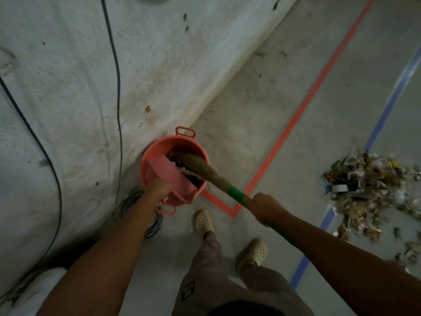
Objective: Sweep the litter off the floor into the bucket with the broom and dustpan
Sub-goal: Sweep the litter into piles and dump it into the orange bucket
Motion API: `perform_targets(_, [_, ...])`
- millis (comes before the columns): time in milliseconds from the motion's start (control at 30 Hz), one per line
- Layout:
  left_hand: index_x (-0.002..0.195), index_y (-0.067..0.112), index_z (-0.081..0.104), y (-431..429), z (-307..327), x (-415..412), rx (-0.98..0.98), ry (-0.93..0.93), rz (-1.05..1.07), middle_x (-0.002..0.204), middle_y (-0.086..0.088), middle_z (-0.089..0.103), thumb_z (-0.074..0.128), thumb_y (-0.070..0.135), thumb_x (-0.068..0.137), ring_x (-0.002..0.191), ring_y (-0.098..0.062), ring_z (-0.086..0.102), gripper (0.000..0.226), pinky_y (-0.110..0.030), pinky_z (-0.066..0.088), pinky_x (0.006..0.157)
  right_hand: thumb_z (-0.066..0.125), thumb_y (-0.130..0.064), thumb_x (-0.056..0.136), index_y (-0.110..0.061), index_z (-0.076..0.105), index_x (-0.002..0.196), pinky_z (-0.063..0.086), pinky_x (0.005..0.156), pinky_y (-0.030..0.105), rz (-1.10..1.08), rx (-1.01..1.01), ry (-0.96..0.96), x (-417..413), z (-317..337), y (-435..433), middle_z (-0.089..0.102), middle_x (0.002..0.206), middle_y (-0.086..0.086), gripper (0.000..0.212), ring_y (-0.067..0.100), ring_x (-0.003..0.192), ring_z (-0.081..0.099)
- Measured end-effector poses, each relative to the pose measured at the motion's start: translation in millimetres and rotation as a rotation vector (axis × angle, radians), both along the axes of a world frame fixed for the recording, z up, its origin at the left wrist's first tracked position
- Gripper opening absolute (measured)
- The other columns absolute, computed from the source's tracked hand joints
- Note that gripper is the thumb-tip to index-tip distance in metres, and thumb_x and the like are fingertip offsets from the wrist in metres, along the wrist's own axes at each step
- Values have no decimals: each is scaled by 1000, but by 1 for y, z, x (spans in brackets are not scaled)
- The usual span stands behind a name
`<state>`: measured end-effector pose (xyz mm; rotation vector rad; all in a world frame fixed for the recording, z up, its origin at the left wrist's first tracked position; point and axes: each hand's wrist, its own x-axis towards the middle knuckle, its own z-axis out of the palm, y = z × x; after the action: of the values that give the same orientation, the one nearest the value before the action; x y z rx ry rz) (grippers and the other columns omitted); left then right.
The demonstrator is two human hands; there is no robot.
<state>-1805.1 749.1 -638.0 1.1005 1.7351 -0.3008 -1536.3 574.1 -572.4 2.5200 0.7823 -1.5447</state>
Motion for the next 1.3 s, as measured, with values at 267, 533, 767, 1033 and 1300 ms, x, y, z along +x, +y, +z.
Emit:
perform_targets(267, [84,10,55,-47,19,18,26,33,-59,58,-8,49,53,21,92,44,-16,42,14,-19,31,46,47,-32,100,-11,57,84,45,46,24,77,-70,-7,50,7,-81,62,69,5,29,16,50,56])
perform_targets(533, [93,4,57,-109,36,70,47,51,-116,47,-6,47,50,12,89,40,-16,39,11,-18,29,45,47,-30,97,-3,60,80,47,46,23,-93,-24,-162,129,35,-180,66,65,10,34,21,49,62])
perform_targets(767, [102,2,62,-140,42,84,81,26,-150,55,-9,48,49,10,89,41,-17,41,21,-20,33,44,39,-29,101,-2,60,91,45,51,26,-243,3,-146,135,45,-221,61,67,7,36,20,55,59])
perform_targets(1033, [77,4,52,-128,50,52,109,48,-179,57,-11,46,48,4,95,45,-18,39,19,-14,32,28,41,-42,97,-4,64,94,47,47,24,-176,130,-85,57,44,-174,69,74,10,45,20,51,63])
perform_targets(1300, [76,3,60,-93,32,7,137,-135,-176,42,-4,49,52,35,101,31,-13,37,41,-17,29,43,42,-36,101,-5,62,103,45,49,22,-342,24,-51,-27,14,-139,66,79,6,37,17,59,62])
